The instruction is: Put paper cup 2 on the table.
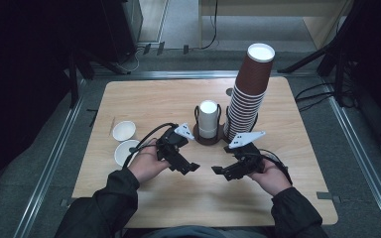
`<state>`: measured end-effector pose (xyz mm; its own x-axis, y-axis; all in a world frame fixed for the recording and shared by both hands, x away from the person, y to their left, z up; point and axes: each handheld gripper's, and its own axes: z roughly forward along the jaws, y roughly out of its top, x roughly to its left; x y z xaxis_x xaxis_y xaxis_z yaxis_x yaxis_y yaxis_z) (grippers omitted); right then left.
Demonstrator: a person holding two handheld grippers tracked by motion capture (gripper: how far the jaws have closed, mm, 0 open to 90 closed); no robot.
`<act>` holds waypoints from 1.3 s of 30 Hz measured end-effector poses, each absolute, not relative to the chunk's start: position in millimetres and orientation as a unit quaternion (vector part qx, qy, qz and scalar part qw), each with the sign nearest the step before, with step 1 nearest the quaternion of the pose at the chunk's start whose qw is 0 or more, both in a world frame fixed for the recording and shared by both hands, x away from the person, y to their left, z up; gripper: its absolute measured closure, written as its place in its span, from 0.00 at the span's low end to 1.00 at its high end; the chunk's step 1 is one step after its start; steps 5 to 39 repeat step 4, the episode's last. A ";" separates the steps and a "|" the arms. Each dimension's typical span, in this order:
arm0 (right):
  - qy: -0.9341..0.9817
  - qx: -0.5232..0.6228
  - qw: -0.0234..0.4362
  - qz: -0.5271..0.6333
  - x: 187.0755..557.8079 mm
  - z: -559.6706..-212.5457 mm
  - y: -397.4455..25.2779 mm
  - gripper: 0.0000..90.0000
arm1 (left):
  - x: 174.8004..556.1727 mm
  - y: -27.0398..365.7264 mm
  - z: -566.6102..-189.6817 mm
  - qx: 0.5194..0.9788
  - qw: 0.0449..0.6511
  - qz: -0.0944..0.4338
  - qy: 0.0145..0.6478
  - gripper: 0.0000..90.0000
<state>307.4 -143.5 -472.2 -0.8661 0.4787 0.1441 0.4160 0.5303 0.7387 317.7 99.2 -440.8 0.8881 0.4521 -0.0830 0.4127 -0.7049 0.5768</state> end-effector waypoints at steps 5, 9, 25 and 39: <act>0.873 0.256 0.026 0.414 308.0 -471.8 -144.5 0.19 | 314.9 95.5 -438.4 0.923 0.311 0.024 0.223 0.00; 0.873 0.256 0.026 0.414 308.0 -471.8 -144.5 0.19 | 314.9 95.5 -438.4 0.923 0.311 0.024 0.223 0.00; 0.873 0.256 0.026 0.414 308.0 -471.8 -144.5 0.19 | 314.9 95.5 -438.4 0.923 0.311 0.024 0.223 0.00; 0.873 0.256 0.026 0.414 308.0 -471.8 -144.5 0.19 | 314.9 95.5 -438.4 0.923 0.311 0.024 0.223 0.00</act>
